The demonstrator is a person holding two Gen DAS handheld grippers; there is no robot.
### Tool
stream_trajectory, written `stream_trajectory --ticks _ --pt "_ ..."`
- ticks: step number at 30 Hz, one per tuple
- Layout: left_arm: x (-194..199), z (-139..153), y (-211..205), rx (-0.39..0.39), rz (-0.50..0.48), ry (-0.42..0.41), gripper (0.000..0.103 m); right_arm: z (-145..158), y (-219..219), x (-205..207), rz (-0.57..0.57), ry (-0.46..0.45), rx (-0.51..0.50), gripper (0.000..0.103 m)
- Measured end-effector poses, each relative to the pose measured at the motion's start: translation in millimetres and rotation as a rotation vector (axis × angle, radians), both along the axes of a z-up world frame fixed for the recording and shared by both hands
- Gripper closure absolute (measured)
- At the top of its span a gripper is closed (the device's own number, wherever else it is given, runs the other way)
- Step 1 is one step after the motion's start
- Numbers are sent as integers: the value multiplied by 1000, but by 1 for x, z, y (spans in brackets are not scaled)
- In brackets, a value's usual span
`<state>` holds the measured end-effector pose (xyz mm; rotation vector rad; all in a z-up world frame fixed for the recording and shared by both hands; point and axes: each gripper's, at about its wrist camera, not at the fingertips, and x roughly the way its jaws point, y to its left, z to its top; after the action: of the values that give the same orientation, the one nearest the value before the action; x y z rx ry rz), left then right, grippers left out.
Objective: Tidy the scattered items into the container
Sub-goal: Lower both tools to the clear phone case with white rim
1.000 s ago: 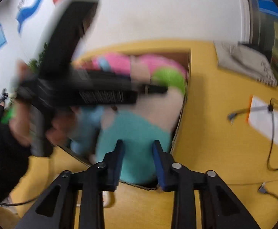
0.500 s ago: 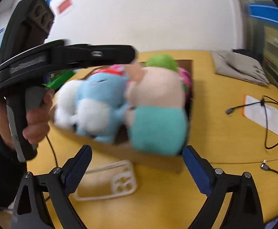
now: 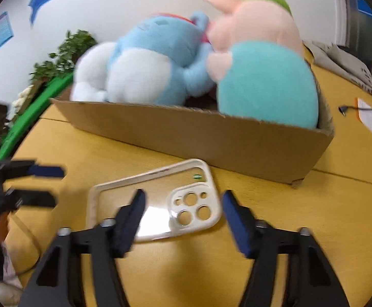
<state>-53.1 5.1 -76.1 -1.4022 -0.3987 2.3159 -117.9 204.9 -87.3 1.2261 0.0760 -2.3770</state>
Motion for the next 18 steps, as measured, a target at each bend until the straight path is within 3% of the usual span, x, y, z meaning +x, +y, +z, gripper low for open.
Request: stream_trajectory --ticks 3,10,16,18 --pt "2 -7 3 4 22 -27 50 -10 0 -1 -22 -37 31 83" --pt "-3 -25 0 -31 44 -75 98 -9 -9 54 -35 -25 94 89" --pt "2 -24 -5 -67 35 -60 98 -12 -8 108 -132 -38 79 90" --pt "11 -17 -6 -40 12 -45 98 -13 -7 114 -181 -19 88 94"
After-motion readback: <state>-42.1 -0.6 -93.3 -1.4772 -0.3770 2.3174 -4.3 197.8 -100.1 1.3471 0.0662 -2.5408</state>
